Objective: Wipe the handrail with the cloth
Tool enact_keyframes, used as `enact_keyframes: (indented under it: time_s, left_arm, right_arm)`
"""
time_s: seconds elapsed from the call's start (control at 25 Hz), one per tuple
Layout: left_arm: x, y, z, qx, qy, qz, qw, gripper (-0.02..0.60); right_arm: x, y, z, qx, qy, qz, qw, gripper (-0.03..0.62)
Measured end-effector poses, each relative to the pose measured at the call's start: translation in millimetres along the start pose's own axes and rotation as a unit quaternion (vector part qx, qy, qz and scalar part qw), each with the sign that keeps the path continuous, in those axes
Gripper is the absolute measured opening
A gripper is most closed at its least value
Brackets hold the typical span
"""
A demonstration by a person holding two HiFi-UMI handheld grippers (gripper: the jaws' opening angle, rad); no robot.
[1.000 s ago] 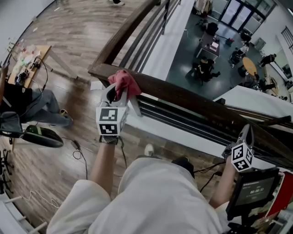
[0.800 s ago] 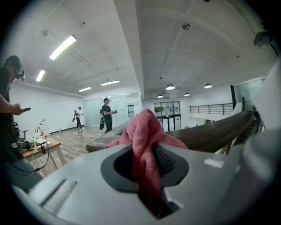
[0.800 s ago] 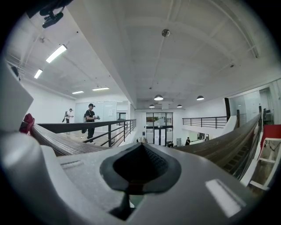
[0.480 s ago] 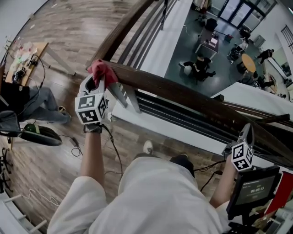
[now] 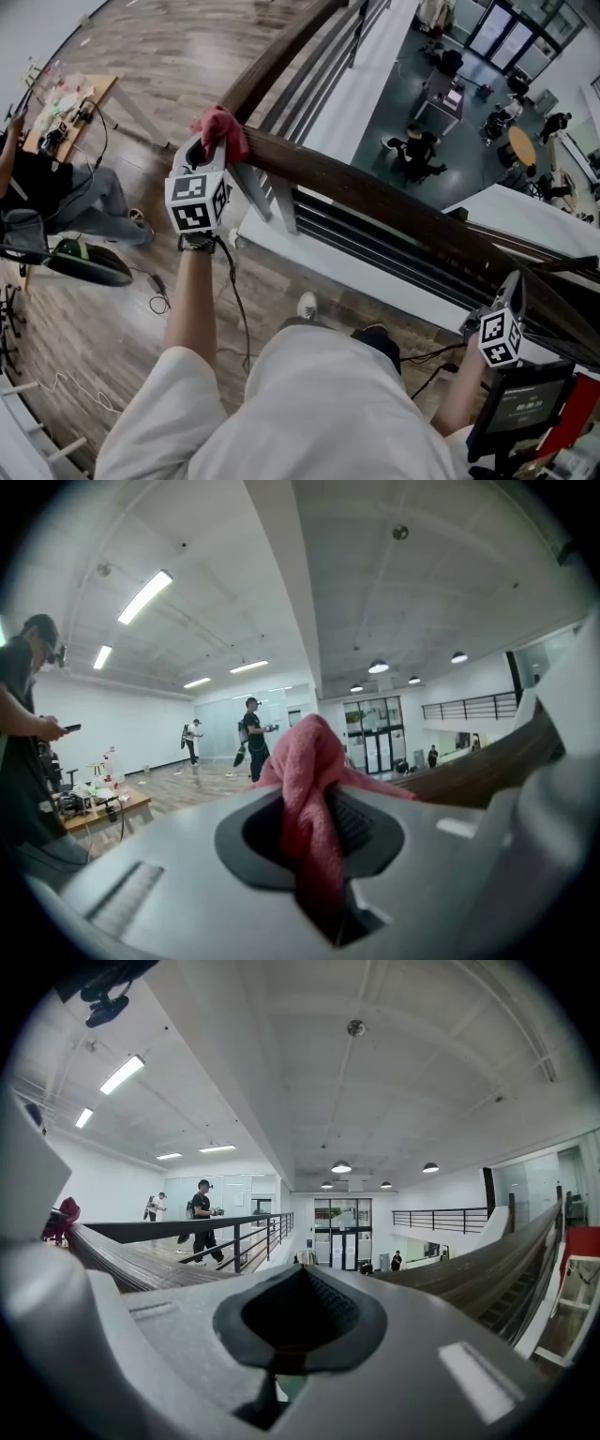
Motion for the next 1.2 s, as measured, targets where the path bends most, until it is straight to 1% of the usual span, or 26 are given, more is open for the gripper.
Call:
enact_keyframes:
  time_s: [0.28,0.48,0.64,0.8,0.88,1.04,1.12,1.2]
  left_arm:
    - [4.4,28.5,-6.0,-0.026,0.009,0.04,0.9988,0.077]
    - [5.2,38.5,-11.0,-0.039,0.009,0.064,0.9972,0.077]
    - [3.4,43.5,-13.1,-0.033,0.018,0.079,0.9962,0.078]
    - [0.3,49.4,-17.2,-0.04,0.021,0.093,0.9947,0.078]
    - [-1.2,54.0,-22.3,-0.037,0.021,0.102,0.9939,0.077]
    - [-4.3,55.3,-36.0,-0.032,0.042,0.102,0.9934,0.077]
    - [-6.1,52.5,-40.5,-0.033,0.041,0.095,0.9941,0.077]
    - [-6.6,48.2,-42.4,-0.024,0.041,0.089,0.9949,0.077]
  right_arm:
    - [2.6,2.7,-1.0,0.001,-0.002,0.012,1.0,0.003]
    - [4.3,3.4,-3.0,0.006,0.0,0.018,1.0,0.003]
    - [5.0,3.2,-3.1,0.007,0.0,0.019,1.0,0.003]
    - [5.9,3.0,-3.1,0.009,-0.001,0.02,1.0,0.003]
    - [6.3,2.7,-3.1,0.009,-0.001,0.02,1.0,0.003]
    - [5.9,1.7,-2.5,0.01,-0.003,0.019,1.0,0.003]
    - [5.6,1.7,-2.2,0.01,-0.005,0.019,1.0,0.003]
    - [5.1,2.1,-1.6,0.009,-0.006,0.017,1.0,0.003]
Point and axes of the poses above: the fingertips, and each gripper's own axes: x forward along the fingers, y to its left, z out of its top, the point moved 6 cm from there along -x, backward along the fingers, and after that the axes turned 2 degrees about z, right-handed, at the moved point
